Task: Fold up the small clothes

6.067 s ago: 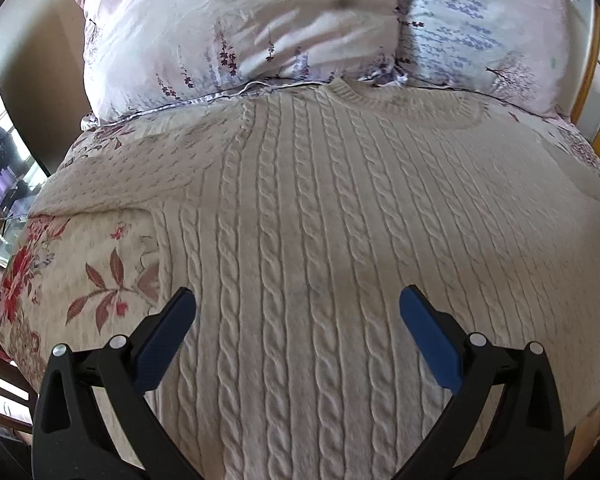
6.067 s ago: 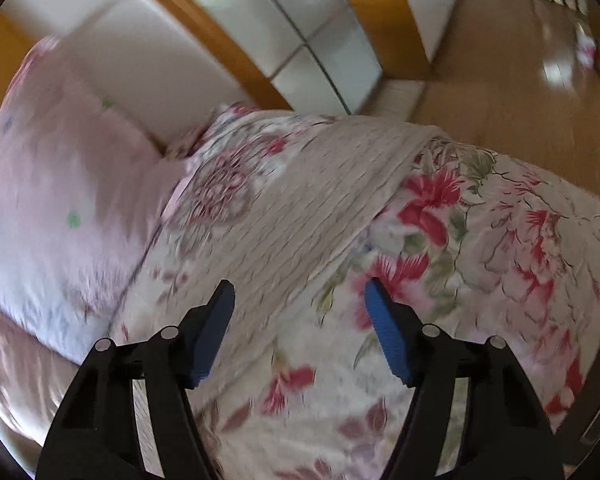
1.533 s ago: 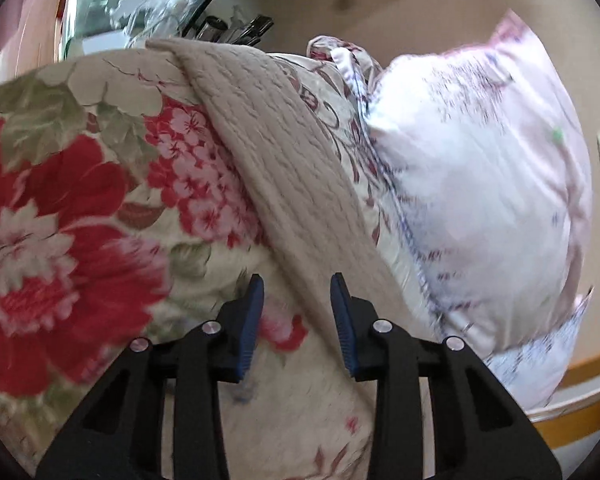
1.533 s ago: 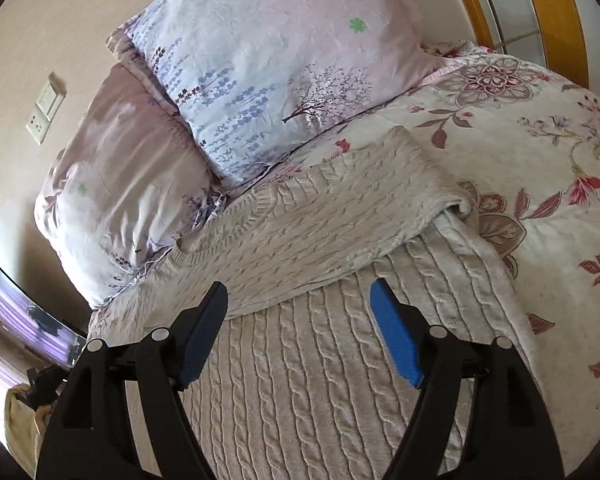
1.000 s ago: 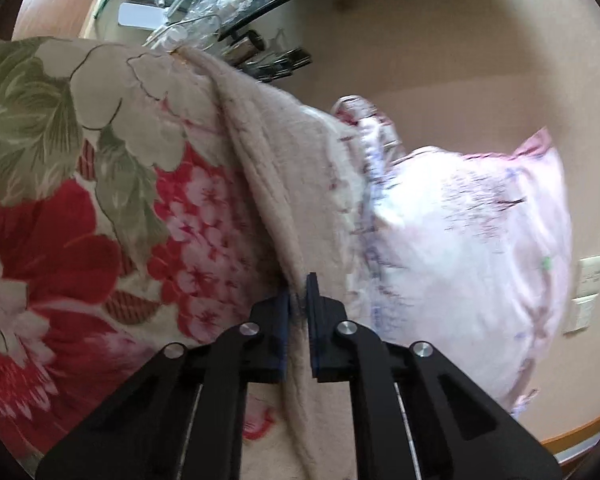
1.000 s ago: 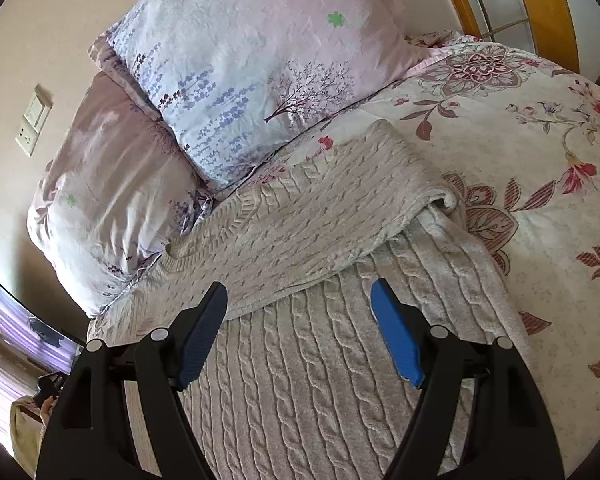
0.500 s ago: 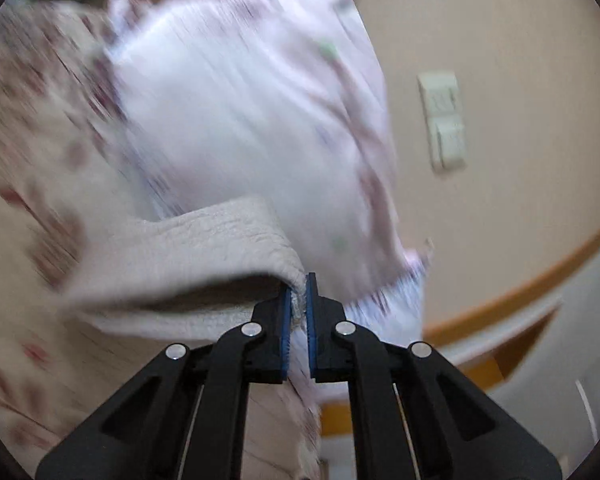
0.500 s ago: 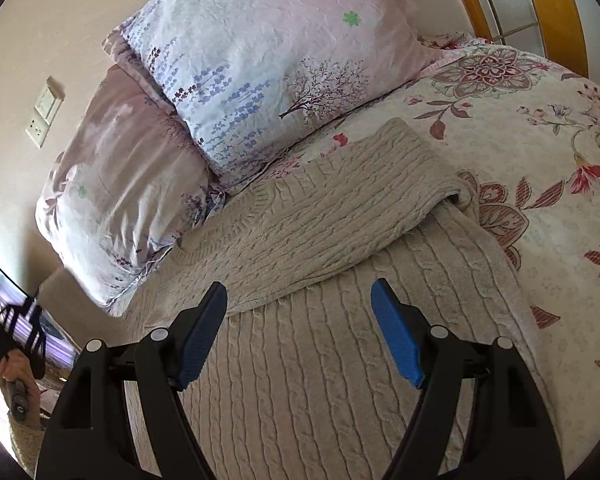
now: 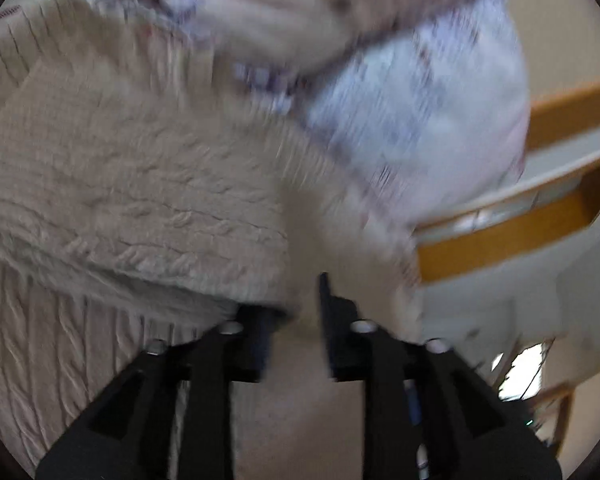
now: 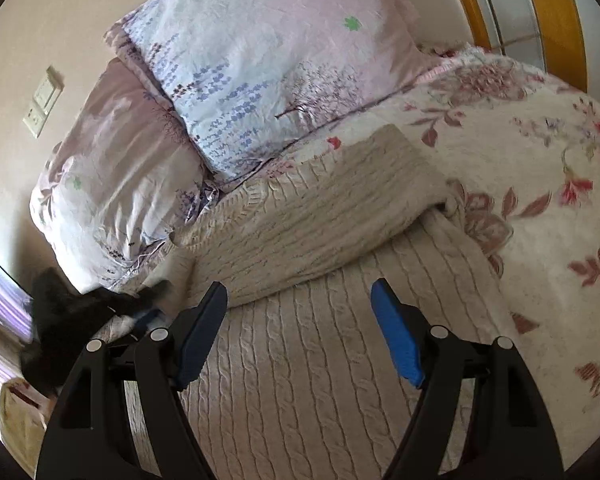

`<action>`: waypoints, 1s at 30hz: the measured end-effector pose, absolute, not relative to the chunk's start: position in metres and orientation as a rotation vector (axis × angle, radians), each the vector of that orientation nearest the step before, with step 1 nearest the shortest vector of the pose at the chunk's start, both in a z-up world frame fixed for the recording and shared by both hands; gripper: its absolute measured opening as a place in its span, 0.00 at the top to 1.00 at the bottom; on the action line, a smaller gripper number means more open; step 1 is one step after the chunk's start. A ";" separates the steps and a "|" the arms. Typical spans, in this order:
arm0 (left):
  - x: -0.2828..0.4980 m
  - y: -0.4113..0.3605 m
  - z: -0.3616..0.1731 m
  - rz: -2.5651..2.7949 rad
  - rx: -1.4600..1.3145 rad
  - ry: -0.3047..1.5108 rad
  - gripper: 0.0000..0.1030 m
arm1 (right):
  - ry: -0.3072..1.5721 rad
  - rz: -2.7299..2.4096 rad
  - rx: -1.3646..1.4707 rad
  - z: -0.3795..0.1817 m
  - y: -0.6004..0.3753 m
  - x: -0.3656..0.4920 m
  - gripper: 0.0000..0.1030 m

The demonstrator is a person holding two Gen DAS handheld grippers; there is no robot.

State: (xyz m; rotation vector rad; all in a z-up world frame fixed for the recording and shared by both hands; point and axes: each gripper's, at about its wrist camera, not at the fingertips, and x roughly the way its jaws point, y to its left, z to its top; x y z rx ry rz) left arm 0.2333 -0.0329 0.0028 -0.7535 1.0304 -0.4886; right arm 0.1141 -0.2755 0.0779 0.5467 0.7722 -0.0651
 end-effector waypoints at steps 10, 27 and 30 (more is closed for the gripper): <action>0.190 0.084 0.038 -0.450 -0.731 0.852 0.50 | 0.764 0.356 -0.010 0.129 -0.157 0.158 0.31; 0.193 0.151 -0.001 -0.270 -0.820 0.951 0.54 | 0.961 0.594 -0.421 0.043 0.003 0.221 0.66; 0.192 0.150 -0.001 -0.273 -0.820 0.946 0.54 | 0.945 0.593 -0.423 0.042 0.002 0.216 0.67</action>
